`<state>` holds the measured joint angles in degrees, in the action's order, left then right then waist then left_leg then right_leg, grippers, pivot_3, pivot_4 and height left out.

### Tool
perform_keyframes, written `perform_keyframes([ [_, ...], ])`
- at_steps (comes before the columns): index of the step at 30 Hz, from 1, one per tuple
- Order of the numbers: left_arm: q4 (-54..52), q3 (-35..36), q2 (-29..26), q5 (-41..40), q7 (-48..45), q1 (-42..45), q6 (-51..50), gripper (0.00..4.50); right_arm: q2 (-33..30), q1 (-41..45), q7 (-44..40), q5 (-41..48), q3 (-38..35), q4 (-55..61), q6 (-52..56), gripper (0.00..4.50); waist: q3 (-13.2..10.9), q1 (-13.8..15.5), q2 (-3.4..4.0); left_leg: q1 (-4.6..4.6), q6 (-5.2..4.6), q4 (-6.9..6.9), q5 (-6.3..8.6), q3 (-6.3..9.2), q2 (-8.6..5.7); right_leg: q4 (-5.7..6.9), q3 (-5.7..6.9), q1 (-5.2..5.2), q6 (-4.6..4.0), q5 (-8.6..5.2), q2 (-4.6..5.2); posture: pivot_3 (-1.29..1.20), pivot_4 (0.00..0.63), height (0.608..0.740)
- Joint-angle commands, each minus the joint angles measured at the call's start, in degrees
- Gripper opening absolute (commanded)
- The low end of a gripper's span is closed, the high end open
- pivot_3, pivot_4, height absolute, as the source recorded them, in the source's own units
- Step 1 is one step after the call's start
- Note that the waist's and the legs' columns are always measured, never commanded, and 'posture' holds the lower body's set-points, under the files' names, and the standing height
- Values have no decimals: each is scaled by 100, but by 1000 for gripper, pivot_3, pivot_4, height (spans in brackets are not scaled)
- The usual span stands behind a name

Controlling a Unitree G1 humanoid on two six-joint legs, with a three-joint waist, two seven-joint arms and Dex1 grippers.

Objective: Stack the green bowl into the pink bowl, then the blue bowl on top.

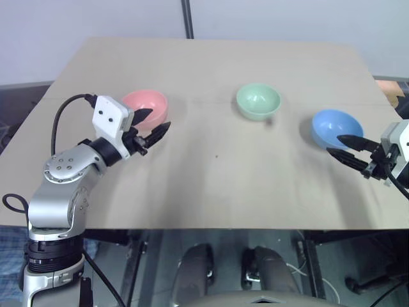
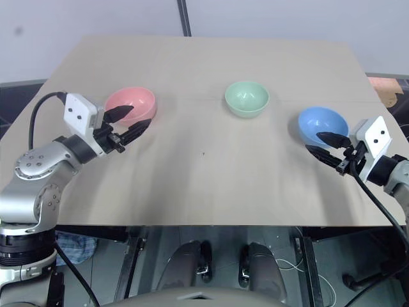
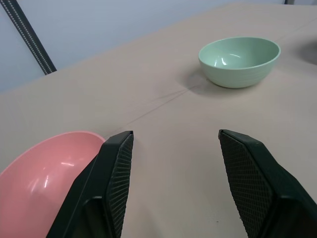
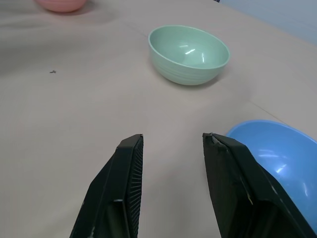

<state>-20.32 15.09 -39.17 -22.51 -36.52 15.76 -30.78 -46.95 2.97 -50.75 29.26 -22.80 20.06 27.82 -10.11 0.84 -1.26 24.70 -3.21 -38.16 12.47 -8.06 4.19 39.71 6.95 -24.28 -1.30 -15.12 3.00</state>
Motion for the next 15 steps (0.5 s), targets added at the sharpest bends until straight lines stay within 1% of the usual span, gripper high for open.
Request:
perform_keyframes([
  [1,2,-116,-188,197,32,122,74,2899,-61,56,-46,315,-30,453,107,2143,0,-1,0,-1,0,0,0,0,0,0,0,0,0,0,-1,0,150,740],
  [4,222,-263,-261,449,120,194,117,2899,-53,147,-35,578,24,700,273,2143,0,-2,0,-1,0,1,0,0,1,1,0,0,0,0,-2,0,150,740],
  [9,759,-642,-490,1139,251,364,359,2899,-45,247,-76,1214,28,1086,594,2143,0,1,0,0,-1,1,1,1,0,-1,0,0,0,0,0,0,150,740],
  [12,1007,-660,-466,1198,234,506,412,2899,-58,291,-17,1598,-52,1204,782,2143,-1,2,-2,1,-1,2,1,2,1,-1,1,-1,-1,0,-1,0,150,740],
  [15,1308,-786,-624,1487,152,618,585,2899,-99,265,-14,1742,-92,1258,821,2143,-1,1,-2,3,-1,2,1,2,1,-5,2,0,0,0,1,0,150,740],
])
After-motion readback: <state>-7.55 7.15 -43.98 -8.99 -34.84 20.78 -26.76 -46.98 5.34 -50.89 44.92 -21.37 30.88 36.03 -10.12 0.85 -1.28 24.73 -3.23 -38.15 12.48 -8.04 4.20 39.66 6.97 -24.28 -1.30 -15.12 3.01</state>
